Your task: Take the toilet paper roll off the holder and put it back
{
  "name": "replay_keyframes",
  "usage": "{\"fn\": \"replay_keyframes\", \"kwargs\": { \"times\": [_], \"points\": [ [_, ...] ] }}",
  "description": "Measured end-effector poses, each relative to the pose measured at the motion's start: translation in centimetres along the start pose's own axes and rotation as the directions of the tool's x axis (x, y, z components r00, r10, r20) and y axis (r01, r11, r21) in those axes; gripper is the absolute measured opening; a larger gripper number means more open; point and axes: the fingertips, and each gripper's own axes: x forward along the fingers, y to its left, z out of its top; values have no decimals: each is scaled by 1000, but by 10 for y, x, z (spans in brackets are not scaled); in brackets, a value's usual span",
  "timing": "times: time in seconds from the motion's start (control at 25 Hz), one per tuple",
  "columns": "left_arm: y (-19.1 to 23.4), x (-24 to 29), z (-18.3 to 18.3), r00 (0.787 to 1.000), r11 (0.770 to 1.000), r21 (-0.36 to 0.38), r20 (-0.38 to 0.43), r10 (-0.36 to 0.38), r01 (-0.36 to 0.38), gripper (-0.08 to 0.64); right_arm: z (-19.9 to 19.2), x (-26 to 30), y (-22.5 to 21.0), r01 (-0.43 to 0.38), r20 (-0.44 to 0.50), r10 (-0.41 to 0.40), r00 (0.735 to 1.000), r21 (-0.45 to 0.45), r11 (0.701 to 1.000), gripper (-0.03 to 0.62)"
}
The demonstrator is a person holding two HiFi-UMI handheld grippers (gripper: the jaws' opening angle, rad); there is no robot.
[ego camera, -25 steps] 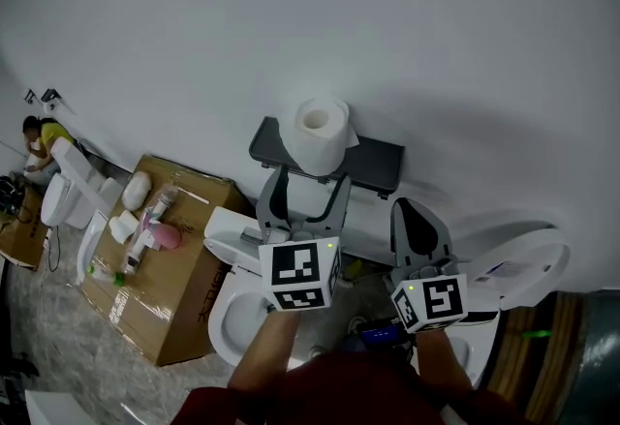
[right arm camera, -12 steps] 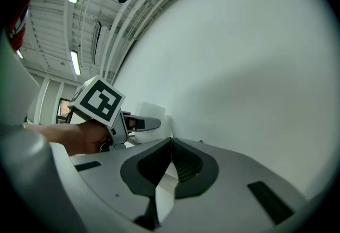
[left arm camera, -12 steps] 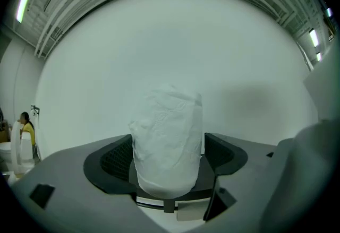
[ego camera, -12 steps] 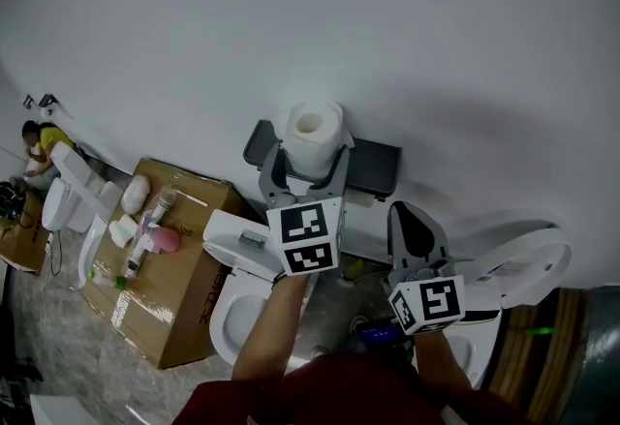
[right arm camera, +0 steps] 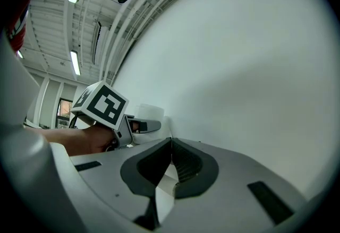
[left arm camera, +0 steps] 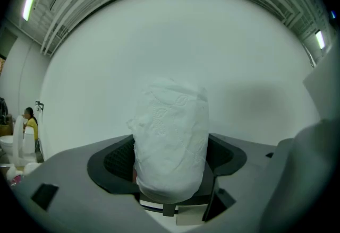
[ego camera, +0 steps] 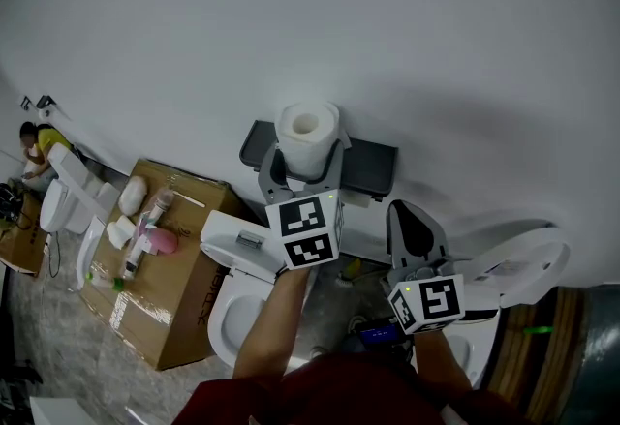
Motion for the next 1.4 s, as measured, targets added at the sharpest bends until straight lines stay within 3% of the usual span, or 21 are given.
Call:
{"fn": "replay_keyframes", "kwargs": {
  "times": [0.48,0.92,1.4],
  "points": [
    [3,-16,18,999,1000,14,37,-1,0,420,8,-2,1,-6,7,6,1000,-28,1000,18],
    [-1,-80,64,991,999,0,129,-40,41,420,12,-8,14,-14,13,15,1000,-31,999,18],
    [14,-153,33,998,999,-49,59,-18,21,420,9,-16,33,-24,2,24,1000,-32,999,18]
  ]
}}
